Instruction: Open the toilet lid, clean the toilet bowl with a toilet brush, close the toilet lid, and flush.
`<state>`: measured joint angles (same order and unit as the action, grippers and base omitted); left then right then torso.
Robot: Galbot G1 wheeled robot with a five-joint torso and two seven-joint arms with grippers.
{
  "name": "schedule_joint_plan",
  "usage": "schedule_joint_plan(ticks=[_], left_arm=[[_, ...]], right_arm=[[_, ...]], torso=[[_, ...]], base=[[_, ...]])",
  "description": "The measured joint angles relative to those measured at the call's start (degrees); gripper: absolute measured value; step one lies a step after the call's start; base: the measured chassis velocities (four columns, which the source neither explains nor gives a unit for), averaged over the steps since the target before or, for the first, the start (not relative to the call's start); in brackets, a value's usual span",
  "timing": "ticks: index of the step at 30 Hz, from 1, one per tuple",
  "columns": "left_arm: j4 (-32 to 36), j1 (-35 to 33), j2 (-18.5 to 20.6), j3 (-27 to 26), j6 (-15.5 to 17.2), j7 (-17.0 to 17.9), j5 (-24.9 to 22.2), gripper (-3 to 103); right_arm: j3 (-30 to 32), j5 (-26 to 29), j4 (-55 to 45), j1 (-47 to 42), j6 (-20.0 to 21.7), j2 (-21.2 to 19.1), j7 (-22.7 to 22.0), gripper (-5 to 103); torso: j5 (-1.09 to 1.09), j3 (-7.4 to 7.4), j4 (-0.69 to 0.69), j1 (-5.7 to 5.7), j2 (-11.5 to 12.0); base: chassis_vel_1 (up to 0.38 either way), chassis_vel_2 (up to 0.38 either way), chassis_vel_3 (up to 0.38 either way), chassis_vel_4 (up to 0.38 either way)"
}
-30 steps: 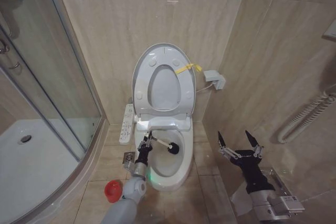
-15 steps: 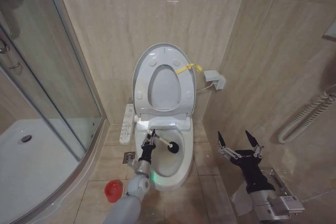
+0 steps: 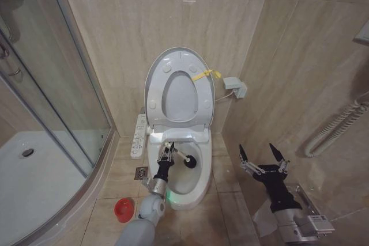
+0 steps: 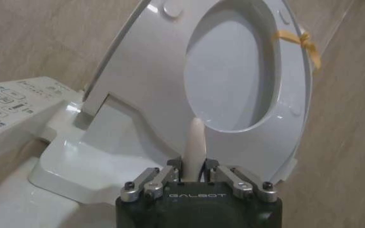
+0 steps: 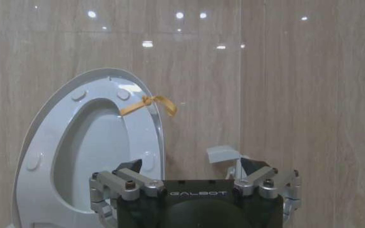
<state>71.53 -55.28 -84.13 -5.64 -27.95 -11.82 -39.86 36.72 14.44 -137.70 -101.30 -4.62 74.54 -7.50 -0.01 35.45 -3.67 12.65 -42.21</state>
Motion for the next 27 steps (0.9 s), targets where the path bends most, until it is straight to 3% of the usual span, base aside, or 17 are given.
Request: schedule_joint_plan(ticks=[2, 5, 7, 9, 13, 16, 20, 23, 27], left_arm=[[0.4, -0.6, 0.2, -0.2, 0.1, -0.4, -0.5, 22], [-0.3, -0.7, 0.3, -1.0, -0.8, -0.7, 2.6, 22], [-1.7, -0.5, 0.5, -1.6, -2.0, -0.5, 7.1, 22], [-2.2, -0.3, 0.6, -1.8, -2.3, -0.3, 8.0, 22], [-2.5, 0.0, 0.5, -1.9, -2.2, -0.3, 6.1, 22], [-0.5, 0.1, 0.2, -1.1, -0.9, -0.6, -0.2, 22], [1.7, -0.1, 0.0, -0.5, 0.5, -0.7, -5.0, 22], [2.0, -0.2, 0.1, -0.6, 0.7, -0.5, -5.0, 22], [-0.3, -0.3, 0.2, -1.4, -0.5, 0.3, 1.4, 22]], right_arm=[[0.0, 0.0, 0.0, 0.0, 0.0, 0.0, 0.0, 100], [0.0, 0.0, 0.0, 0.0, 0.0, 0.0, 0.0, 100], [0.0, 0.0, 0.0, 0.0, 0.0, 0.0, 0.0, 100], [0.0, 0.0, 0.0, 0.0, 0.0, 0.0, 0.0, 100], [0.0, 0.0, 0.0, 0.0, 0.0, 0.0, 0.0, 100], [0.0, 0.0, 0.0, 0.0, 0.0, 0.0, 0.0, 100], [0.0, 0.0, 0.0, 0.0, 0.0, 0.0, 0.0, 100], [0.0, 0.0, 0.0, 0.0, 0.0, 0.0, 0.0, 100], [0.0, 0.0, 0.0, 0.0, 0.0, 0.0, 0.0, 100]], torso=[[0.0, 0.0, 0.0, 0.0, 0.0], [0.0, 0.0, -0.01, 0.0, 0.0], [0.0, 0.0, -0.01, 0.0, 0.0], [-0.01, 0.0, -0.01, 0.0, 0.0], [0.01, 0.0, 0.01, 0.0, 0.0], [0.01, 0.0, 0.01, 0.0, 0.0], [0.02, 0.0, 0.01, 0.0, 0.0], [0.02, 0.0, 0.01, 0.0, 0.0], [0.01, 0.0, 0.0, 0.0, 0.0]], base=[[0.0, 0.0, 0.0, 0.0], [0.0, 0.0, 0.0, 0.0], [0.0, 0.0, 0.0, 0.0], [0.0, 0.0, 0.0, 0.0], [0.0, 0.0, 0.0, 0.0], [0.0, 0.0, 0.0, 0.0], [0.0, 0.0, 0.0, 0.0], [0.0, 0.0, 0.0, 0.0], [0.0, 0.0, 0.0, 0.0]])
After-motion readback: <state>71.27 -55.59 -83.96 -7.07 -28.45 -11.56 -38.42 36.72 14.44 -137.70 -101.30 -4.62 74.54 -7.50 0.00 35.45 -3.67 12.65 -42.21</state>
